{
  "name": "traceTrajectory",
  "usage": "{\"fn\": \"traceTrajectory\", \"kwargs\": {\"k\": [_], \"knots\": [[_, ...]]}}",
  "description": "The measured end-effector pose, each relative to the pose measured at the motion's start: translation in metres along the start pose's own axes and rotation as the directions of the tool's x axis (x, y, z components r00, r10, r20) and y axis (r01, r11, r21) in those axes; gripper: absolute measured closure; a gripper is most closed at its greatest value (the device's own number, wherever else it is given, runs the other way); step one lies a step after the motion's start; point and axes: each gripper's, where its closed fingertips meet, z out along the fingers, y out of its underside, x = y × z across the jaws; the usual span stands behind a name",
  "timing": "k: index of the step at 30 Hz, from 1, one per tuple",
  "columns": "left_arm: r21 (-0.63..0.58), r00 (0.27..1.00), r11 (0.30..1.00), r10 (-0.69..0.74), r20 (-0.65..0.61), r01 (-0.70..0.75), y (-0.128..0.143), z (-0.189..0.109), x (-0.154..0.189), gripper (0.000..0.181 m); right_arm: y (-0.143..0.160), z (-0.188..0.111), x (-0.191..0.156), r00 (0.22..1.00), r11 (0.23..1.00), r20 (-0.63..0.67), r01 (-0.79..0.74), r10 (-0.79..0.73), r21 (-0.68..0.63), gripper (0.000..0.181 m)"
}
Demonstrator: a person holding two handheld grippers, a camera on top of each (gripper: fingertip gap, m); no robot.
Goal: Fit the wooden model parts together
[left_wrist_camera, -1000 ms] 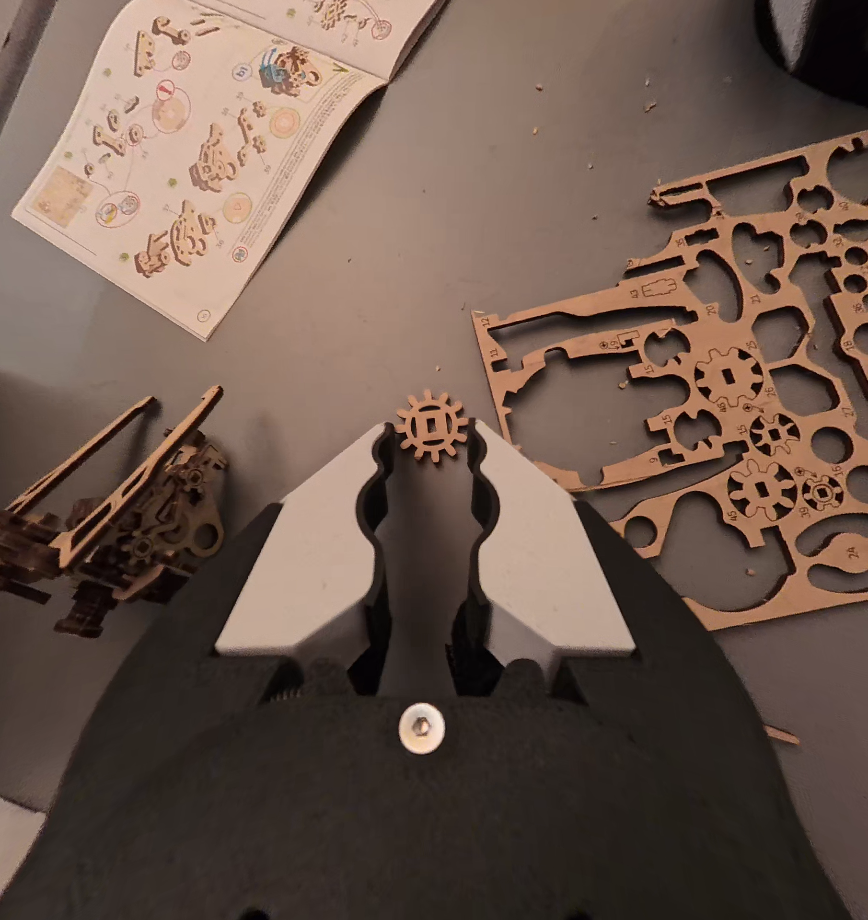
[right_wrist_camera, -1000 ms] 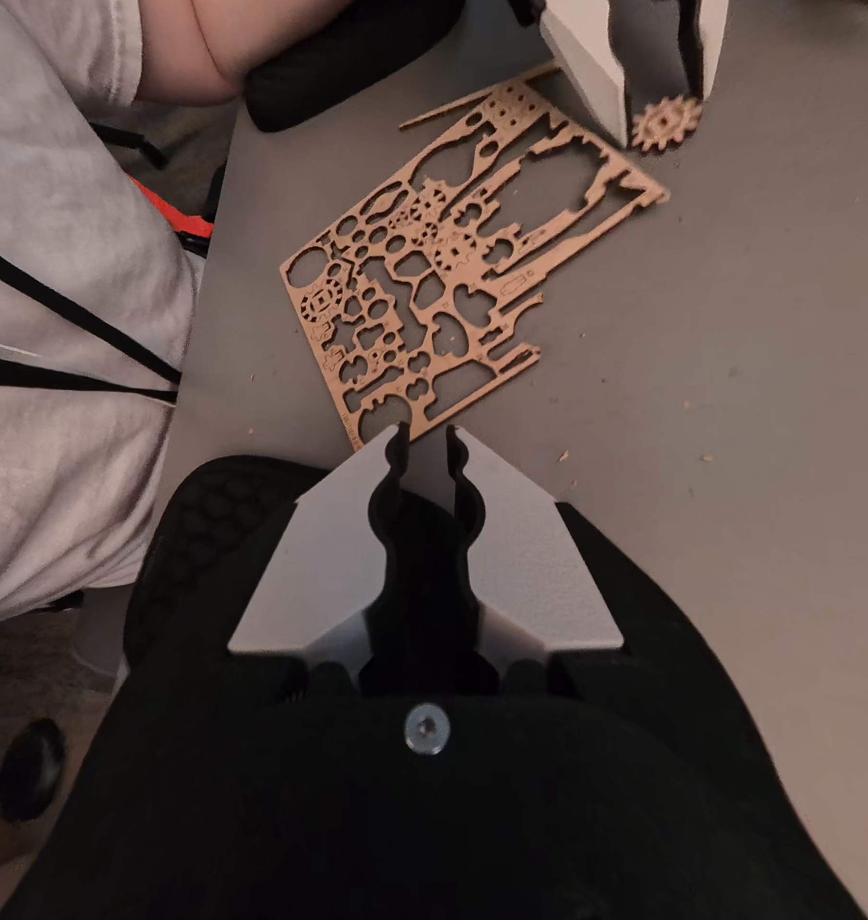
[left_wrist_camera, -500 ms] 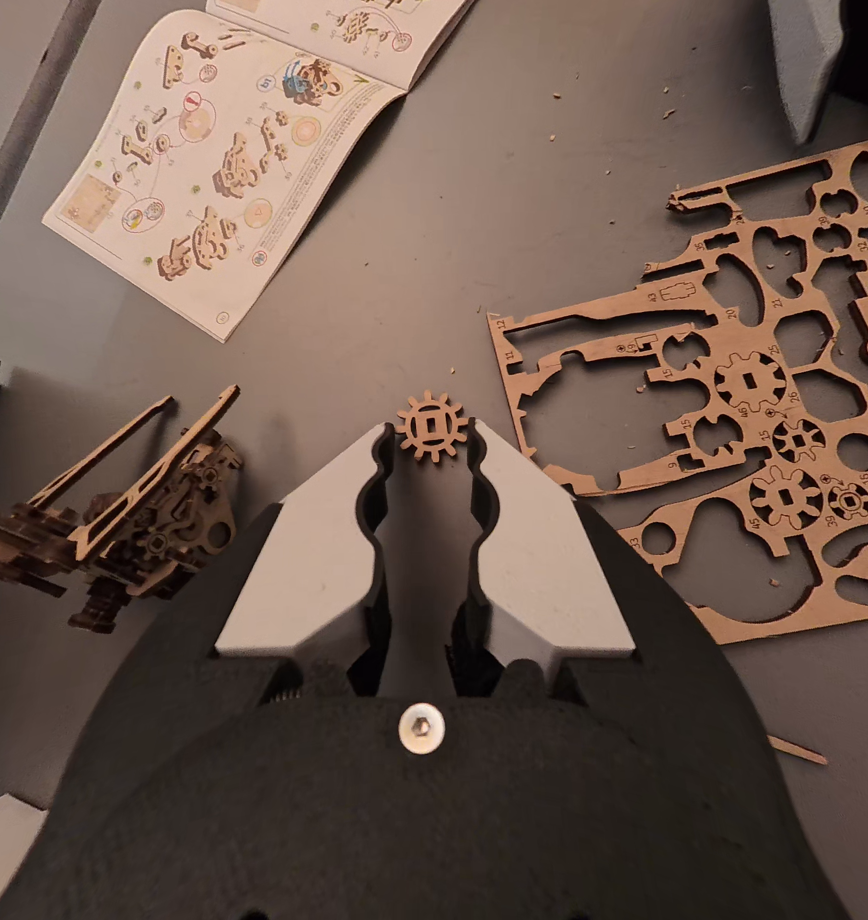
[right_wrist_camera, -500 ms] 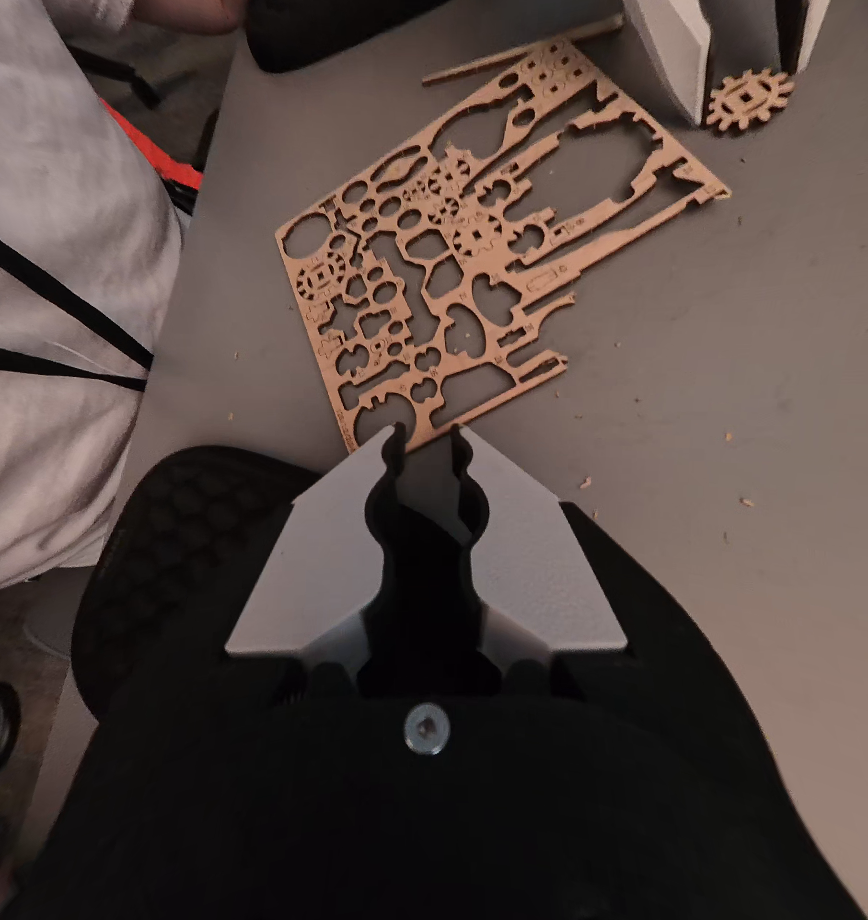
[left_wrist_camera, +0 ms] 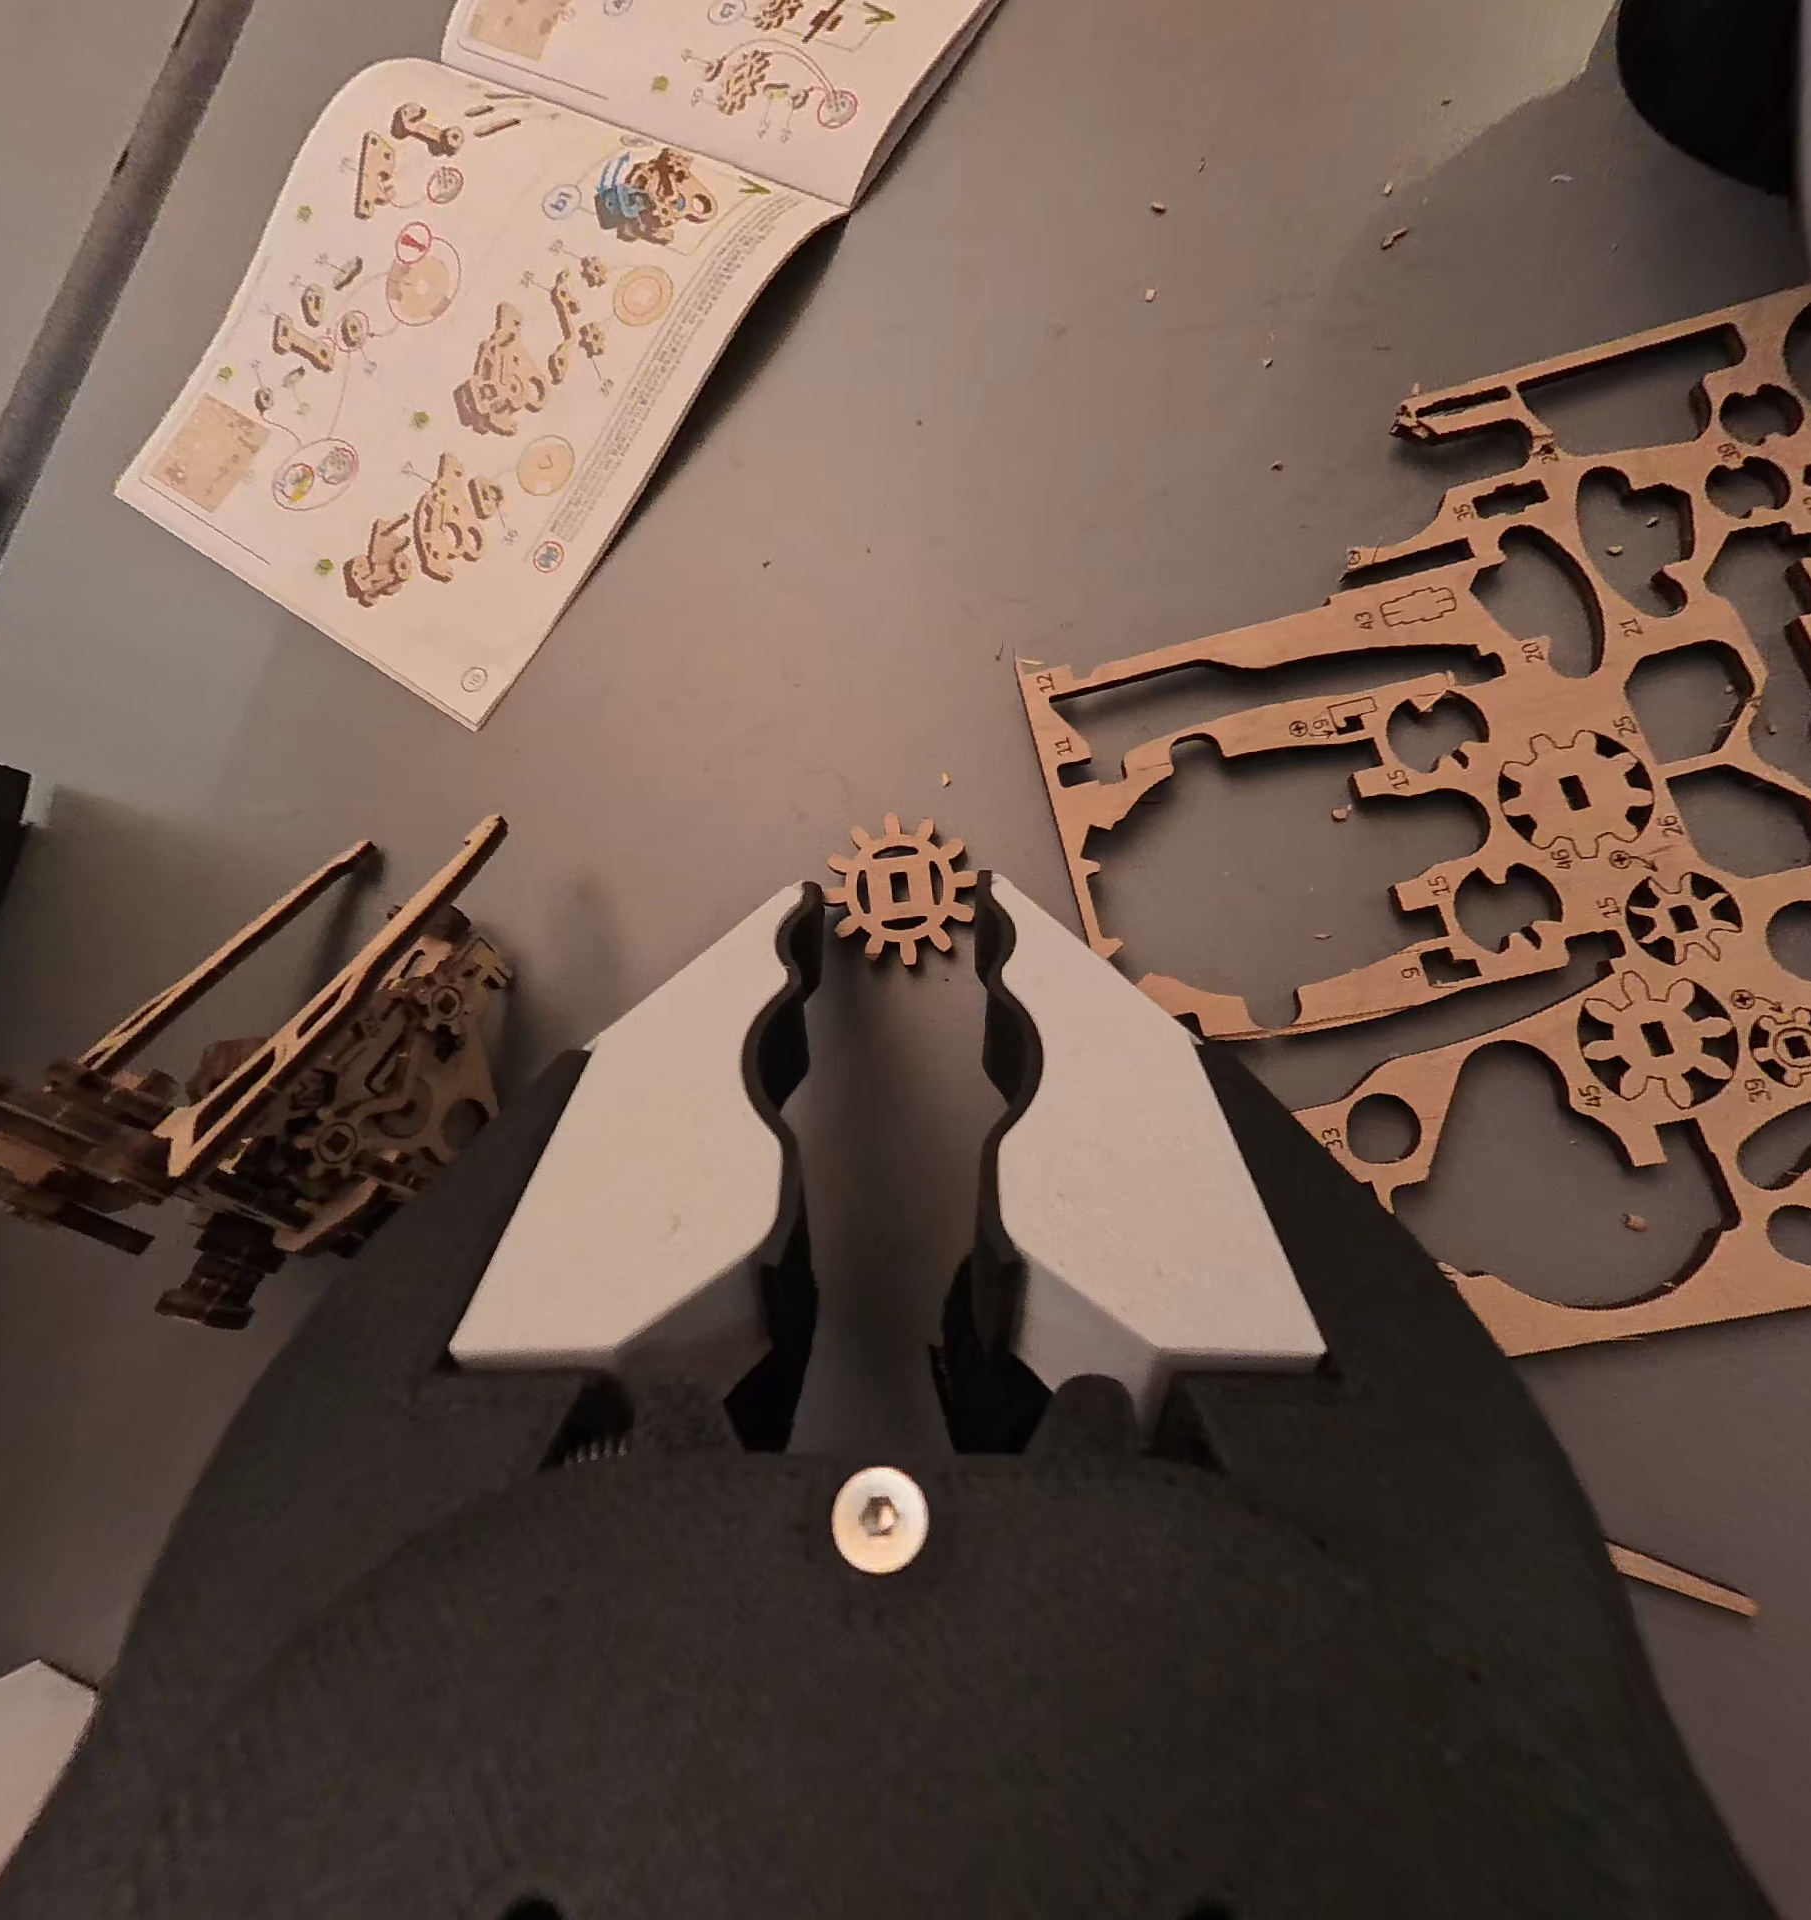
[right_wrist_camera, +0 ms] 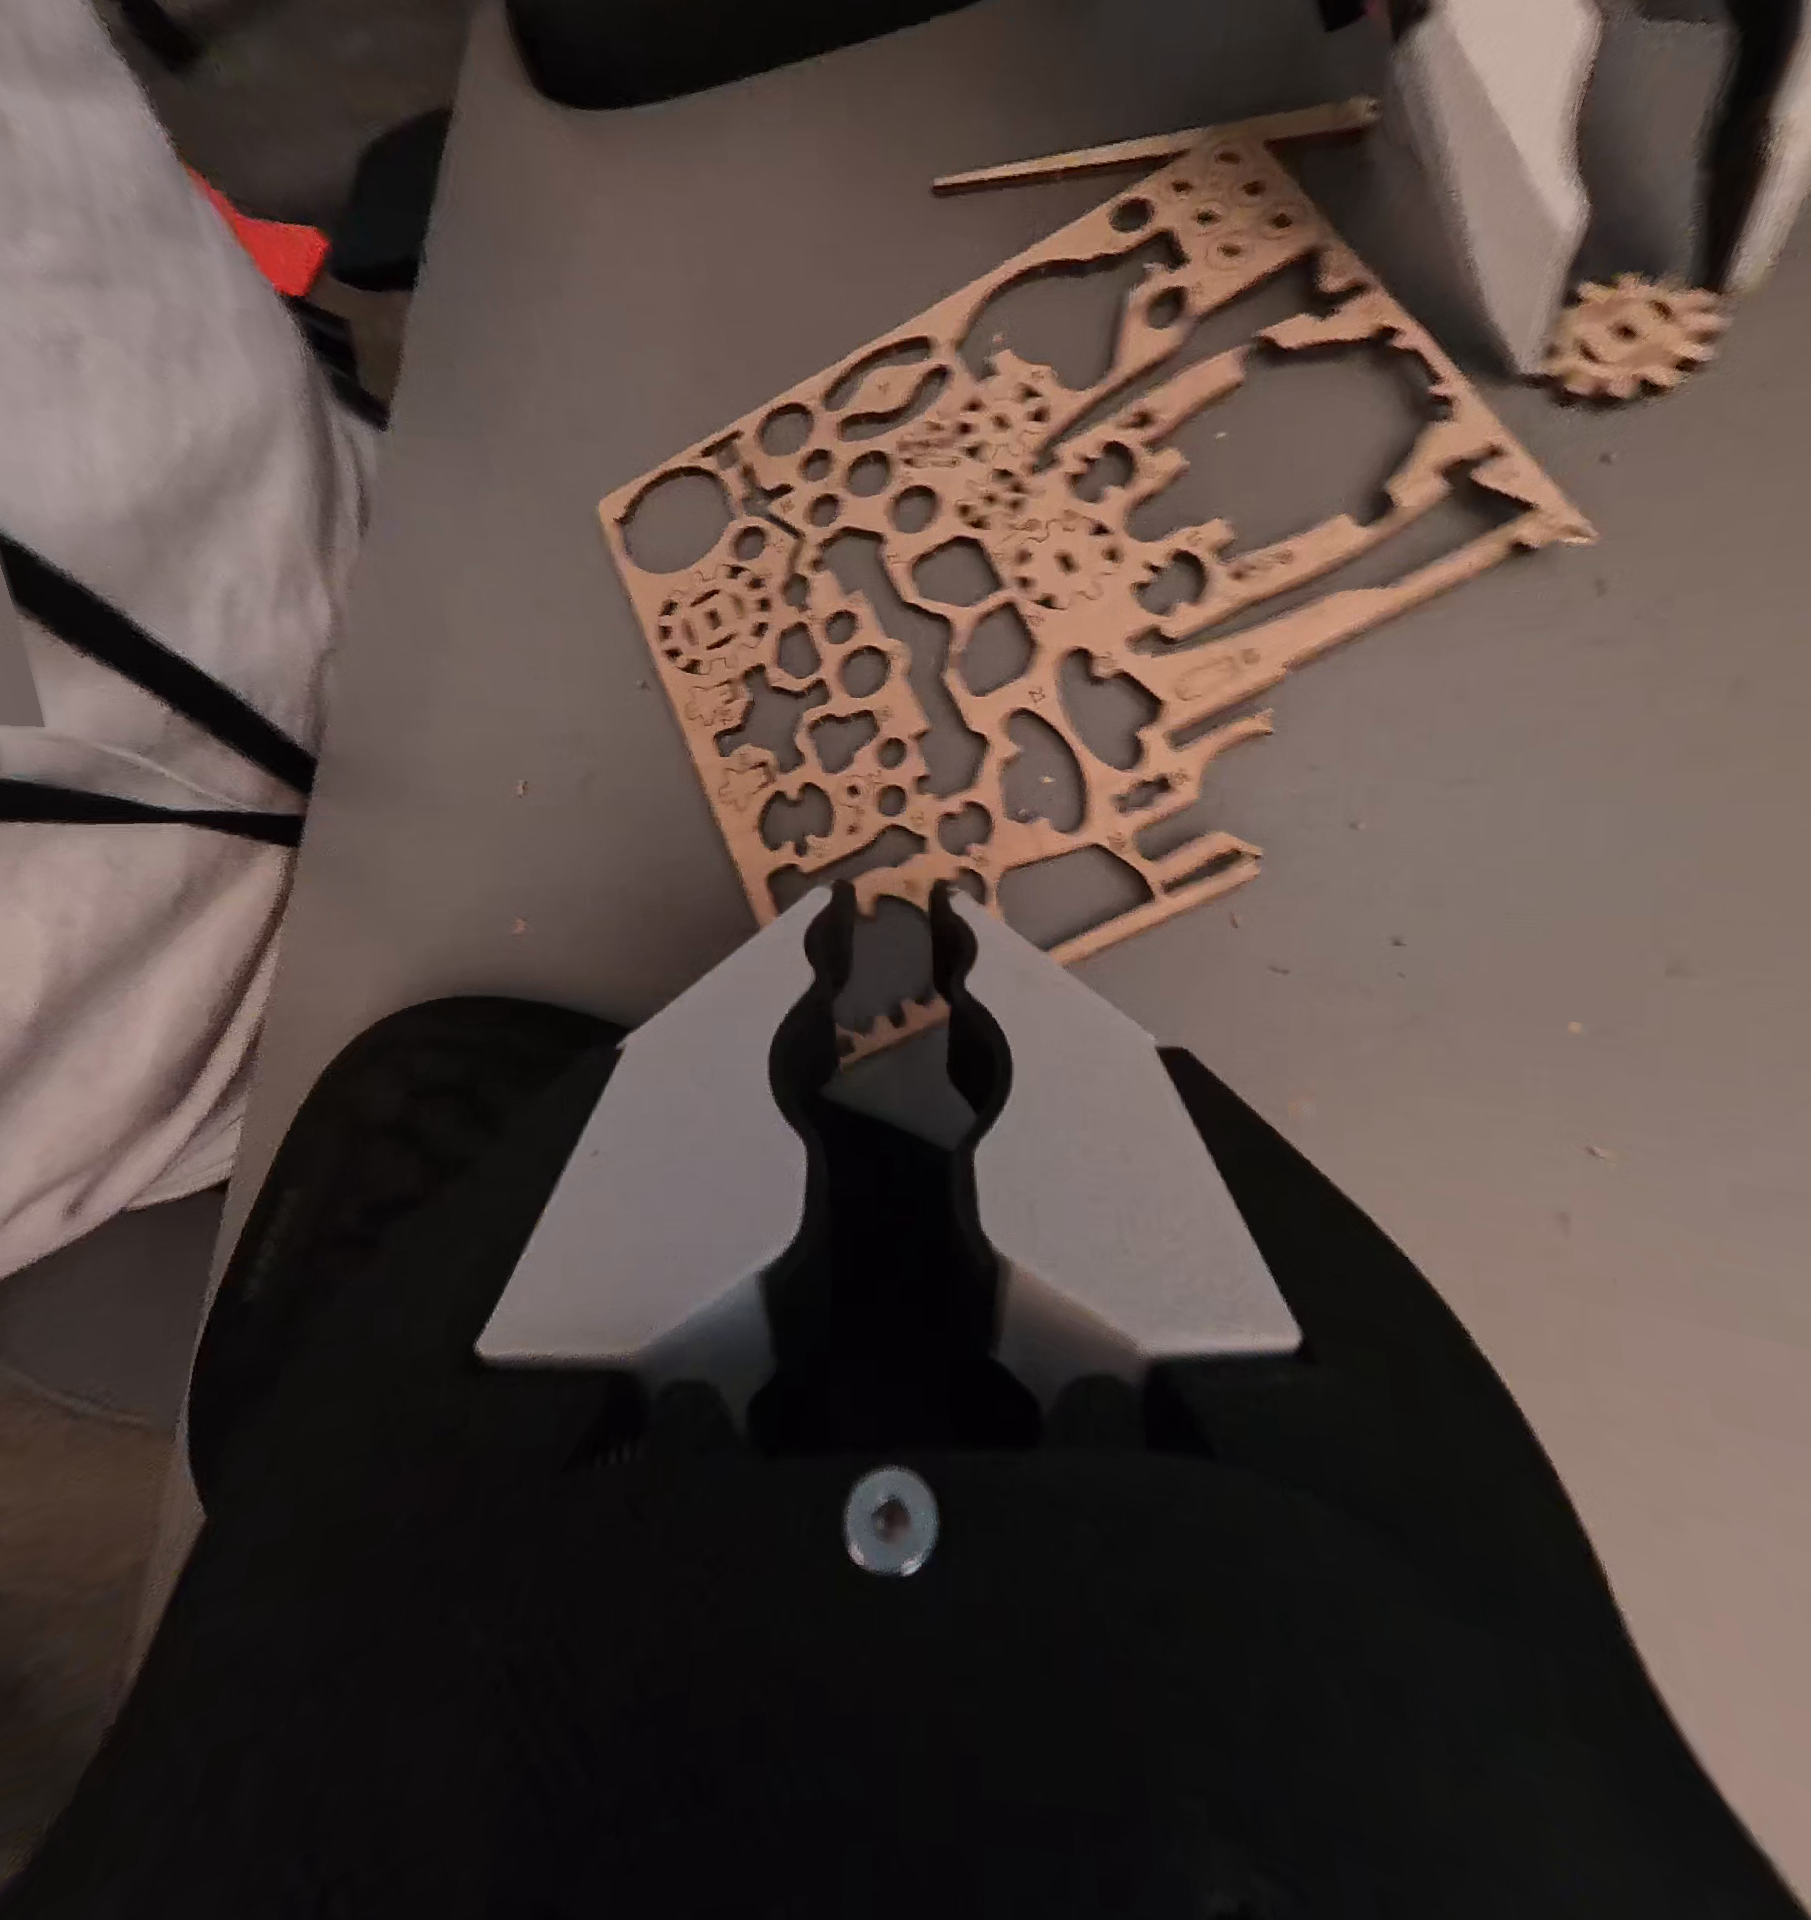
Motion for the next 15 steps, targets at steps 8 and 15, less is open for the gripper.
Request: {"fn": "traceTrajectory", "kwargs": {"k": [8, 15], "knots": [[-0.003, 0.999, 0.999, 0.042, 0.013, -0.042, 0.0, 0.0, 0.0, 0.154, 0.016, 0.003, 0.023, 0.987, 0.99, -0.107, -0.125, 0.116, -0.073, 0.164], [-0.004, 0.999, 0.999, 0.04, 0.015, -0.04, 0.002, -0.002, -0.002, 0.154, 0.007, 0.013, 0.011, 0.993, 0.995, -0.102, -0.067, 0.059, -0.076, 0.164]]}}
